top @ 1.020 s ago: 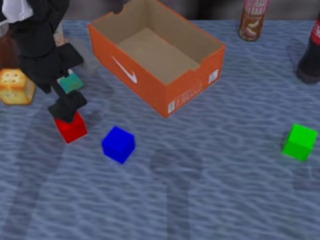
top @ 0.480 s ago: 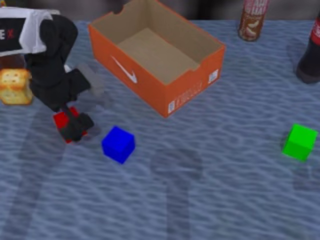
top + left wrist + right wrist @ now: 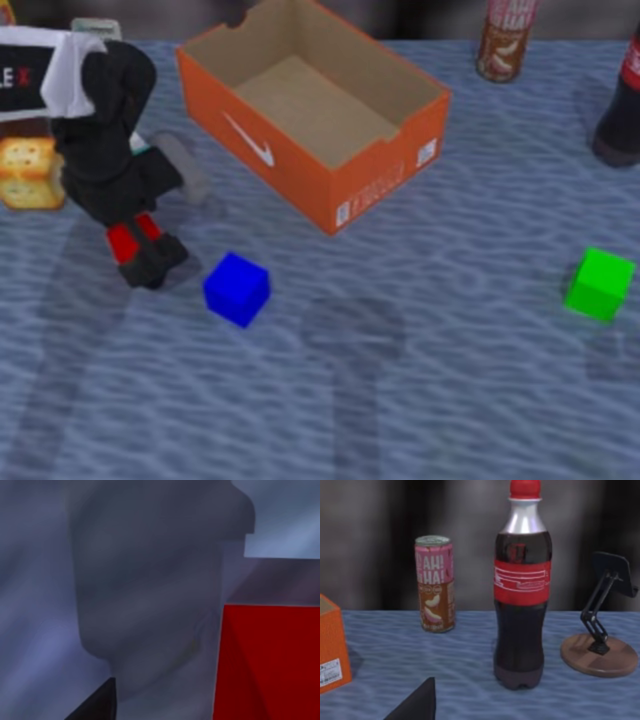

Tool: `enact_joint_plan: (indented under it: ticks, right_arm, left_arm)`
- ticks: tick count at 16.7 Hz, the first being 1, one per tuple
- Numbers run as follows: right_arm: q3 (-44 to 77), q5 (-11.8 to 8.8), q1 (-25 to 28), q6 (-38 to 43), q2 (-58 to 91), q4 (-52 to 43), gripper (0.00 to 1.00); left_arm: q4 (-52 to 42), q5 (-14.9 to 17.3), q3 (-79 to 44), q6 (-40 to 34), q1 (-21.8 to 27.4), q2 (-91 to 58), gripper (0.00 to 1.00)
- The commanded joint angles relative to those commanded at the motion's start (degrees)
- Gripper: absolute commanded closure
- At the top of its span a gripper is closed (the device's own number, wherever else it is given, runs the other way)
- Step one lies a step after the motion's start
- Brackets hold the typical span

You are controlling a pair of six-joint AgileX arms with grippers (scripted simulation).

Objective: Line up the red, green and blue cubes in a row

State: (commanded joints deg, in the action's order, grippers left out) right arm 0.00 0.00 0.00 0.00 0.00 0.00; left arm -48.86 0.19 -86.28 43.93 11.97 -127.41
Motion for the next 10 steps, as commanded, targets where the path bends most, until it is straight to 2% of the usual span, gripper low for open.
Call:
enact_joint_plan:
  ticks: [10]
  right_arm:
    - [0.0,0.0,0.0,0.0,0.0,0.0,0.00]
  left_arm:
    - [0.0,0.0,0.0,0.0,0.0,0.0,0.90]
